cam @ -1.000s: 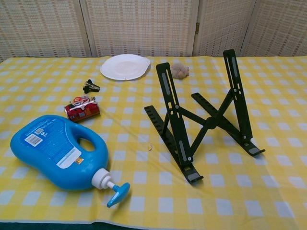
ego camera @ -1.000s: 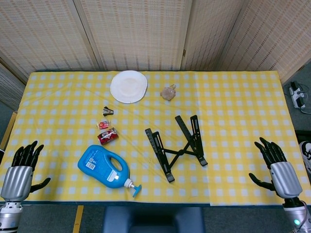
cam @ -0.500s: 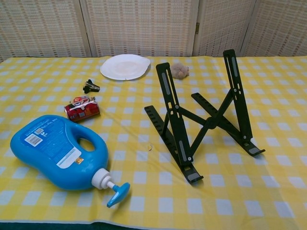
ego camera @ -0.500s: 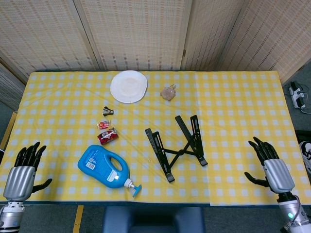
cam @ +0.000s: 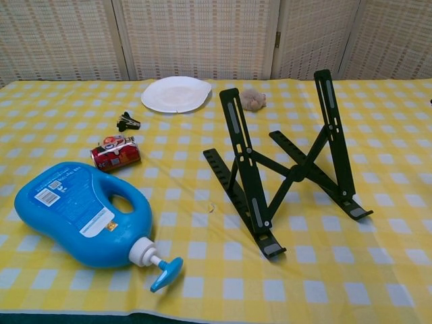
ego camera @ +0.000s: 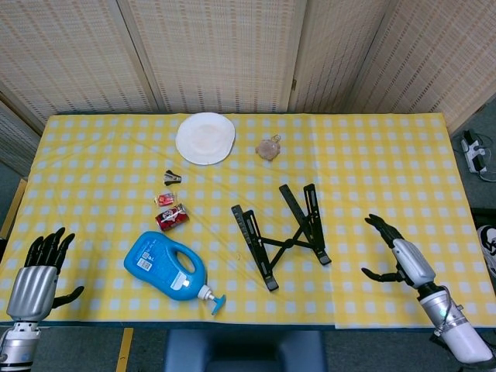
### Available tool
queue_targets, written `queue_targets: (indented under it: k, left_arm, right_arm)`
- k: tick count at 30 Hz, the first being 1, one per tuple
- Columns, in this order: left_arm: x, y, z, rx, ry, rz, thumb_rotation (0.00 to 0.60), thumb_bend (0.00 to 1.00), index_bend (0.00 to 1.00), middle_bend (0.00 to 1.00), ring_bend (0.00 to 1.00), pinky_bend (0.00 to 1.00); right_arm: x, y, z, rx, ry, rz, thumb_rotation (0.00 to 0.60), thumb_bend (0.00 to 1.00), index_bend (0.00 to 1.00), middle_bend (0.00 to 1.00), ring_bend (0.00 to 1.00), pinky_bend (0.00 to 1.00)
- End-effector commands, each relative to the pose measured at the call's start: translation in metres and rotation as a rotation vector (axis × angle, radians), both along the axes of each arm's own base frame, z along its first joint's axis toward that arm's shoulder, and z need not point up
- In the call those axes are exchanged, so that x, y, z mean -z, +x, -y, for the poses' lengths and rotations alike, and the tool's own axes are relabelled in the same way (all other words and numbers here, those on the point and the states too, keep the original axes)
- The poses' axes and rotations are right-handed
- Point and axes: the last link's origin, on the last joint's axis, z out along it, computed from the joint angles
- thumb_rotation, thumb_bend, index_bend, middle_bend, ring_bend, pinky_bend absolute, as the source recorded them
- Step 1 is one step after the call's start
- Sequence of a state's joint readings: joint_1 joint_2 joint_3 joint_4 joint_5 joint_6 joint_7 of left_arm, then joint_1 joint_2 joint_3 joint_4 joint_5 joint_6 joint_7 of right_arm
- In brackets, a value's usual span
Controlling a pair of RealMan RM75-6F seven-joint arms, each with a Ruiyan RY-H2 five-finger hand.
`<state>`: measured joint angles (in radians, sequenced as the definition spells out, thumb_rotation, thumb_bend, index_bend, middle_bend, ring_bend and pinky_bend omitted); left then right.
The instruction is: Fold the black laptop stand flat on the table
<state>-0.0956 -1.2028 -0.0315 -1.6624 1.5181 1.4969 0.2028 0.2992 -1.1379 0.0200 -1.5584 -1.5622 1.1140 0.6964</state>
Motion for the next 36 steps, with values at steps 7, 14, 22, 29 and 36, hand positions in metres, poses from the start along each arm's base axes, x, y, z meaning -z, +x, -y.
queue_targets:
  k: [7,14,22,29,36]
  left_arm:
    - [0.002,0.003,-0.001,0.008,-0.006,-0.002,0.600,0.15,0.06,0.02,0.03,0.00]
    - [0.001,0.002,-0.002,-0.001,-0.008,-0.004,0.600,0.15,0.07,0.02,0.03,0.00]
    - [0.002,0.000,-0.001,-0.009,-0.013,-0.003,0.600,0.15,0.07,0.02,0.03,0.00]
    - [0.001,-0.002,-0.001,-0.012,-0.013,-0.003,0.600,0.15,0.07,0.02,0.03,0.00]
    - [0.000,-0.003,0.000,-0.010,-0.007,-0.001,0.600,0.15,0.07,0.02,0.03,0.00]
  right_arm:
    - [0.028,0.014,0.045,0.032,0.202,0.346,0.600,0.27,0.00,0.00,0.01,0.00]
    - [0.054,0.020,0.067,0.080,0.302,0.458,0.600,0.27,0.00,0.00,0.01,0.00]
    - [0.077,0.022,0.077,0.167,0.378,0.618,0.600,0.27,0.00,0.00,0.01,0.00]
    - [0.088,0.019,0.069,0.196,0.441,0.667,0.600,0.27,0.00,0.00,0.01,0.00]
    - [0.095,0.025,0.050,0.231,0.506,0.779,0.600,0.27,0.00,0.00,0.00,0.00]
